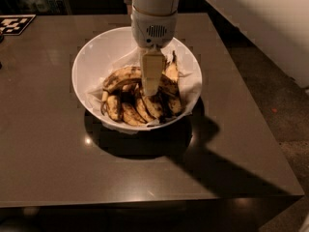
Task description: Pick banana from white bowl
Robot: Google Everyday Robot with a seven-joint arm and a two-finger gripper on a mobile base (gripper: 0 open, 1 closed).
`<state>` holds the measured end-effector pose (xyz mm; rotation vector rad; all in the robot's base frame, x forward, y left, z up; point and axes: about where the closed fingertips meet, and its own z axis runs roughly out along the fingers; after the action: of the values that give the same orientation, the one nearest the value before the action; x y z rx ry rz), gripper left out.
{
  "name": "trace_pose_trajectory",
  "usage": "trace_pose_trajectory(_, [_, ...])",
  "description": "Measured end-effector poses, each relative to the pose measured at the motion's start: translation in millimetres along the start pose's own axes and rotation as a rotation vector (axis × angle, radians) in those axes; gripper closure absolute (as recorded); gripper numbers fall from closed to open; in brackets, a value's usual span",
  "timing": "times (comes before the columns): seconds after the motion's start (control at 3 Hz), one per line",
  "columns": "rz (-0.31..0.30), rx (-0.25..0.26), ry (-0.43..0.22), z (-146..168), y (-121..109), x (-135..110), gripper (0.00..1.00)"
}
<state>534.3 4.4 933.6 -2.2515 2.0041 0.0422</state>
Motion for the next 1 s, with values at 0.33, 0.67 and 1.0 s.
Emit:
trace_pose_trajectory(0.33, [-0.02,-0.018,0.0,6.4,-0.6,-8.6,0.32])
trace_pose_trajectory(0.67, [-0.016,-0.033,-0.006,14.7,0.3,-10.1,0.51])
trace_pose_trajectory(1.0, [-0.017,-0.001,-0.027,14.3,-7.3,-16.0,0.73])
